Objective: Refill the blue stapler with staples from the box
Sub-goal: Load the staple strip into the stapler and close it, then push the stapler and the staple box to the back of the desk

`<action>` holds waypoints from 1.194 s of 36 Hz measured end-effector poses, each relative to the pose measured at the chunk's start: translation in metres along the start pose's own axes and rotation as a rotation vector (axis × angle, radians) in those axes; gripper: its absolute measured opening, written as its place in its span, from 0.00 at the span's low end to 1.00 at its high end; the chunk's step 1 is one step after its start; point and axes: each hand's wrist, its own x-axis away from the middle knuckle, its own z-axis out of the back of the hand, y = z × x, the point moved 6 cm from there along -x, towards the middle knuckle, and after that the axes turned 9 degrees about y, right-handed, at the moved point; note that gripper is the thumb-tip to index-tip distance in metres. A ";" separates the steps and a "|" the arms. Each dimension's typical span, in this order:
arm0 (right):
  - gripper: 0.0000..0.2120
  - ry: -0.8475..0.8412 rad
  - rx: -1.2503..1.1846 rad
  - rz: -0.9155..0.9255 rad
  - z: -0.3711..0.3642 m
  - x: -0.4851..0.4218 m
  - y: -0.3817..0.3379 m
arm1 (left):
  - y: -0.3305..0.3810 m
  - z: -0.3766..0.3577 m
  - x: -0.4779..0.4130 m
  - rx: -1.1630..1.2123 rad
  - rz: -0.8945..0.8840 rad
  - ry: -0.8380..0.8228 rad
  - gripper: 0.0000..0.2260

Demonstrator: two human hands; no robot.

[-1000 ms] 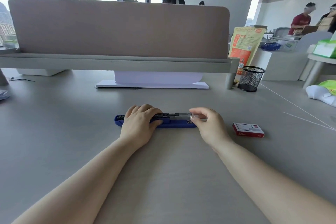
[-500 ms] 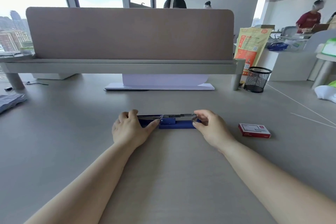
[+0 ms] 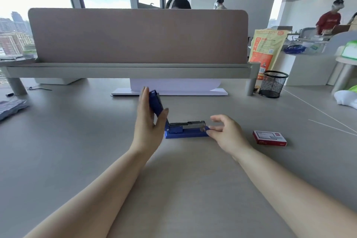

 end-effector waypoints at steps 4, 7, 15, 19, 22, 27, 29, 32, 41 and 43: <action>0.17 -0.017 -0.015 -0.001 -0.003 0.000 0.001 | -0.002 -0.022 0.015 -0.209 -0.055 -0.228 0.28; 0.16 -0.021 -0.011 0.007 -0.004 0.000 0.001 | -0.005 -0.032 0.023 -0.445 -0.196 -0.374 0.25; 0.17 -0.012 -0.001 0.038 -0.005 0.001 -0.002 | -0.017 -0.040 0.031 -0.797 -0.333 -0.540 0.23; 0.19 -0.005 -0.013 0.083 -0.004 0.003 -0.006 | -0.017 -0.039 0.031 -0.820 -0.334 -0.549 0.23; 0.20 0.001 -0.023 0.133 -0.002 0.006 -0.013 | -0.017 -0.037 0.028 -0.781 -0.317 -0.497 0.22; 0.22 -0.017 0.066 0.293 -0.002 0.015 -0.028 | -0.019 -0.029 0.020 -0.753 -0.281 -0.412 0.18; 0.23 -0.007 0.121 0.328 -0.003 0.016 -0.030 | -0.019 -0.028 0.020 -0.770 -0.285 -0.425 0.17; 0.23 -0.009 0.183 0.316 -0.005 0.014 -0.026 | -0.020 -0.029 0.019 -0.806 -0.312 -0.446 0.17; 0.23 -0.010 0.228 0.376 -0.006 0.018 -0.030 | -0.021 -0.026 0.020 -0.784 -0.300 -0.456 0.19; 0.23 -0.014 0.227 0.386 -0.006 0.019 -0.030 | -0.020 -0.026 0.020 -0.771 -0.286 -0.449 0.19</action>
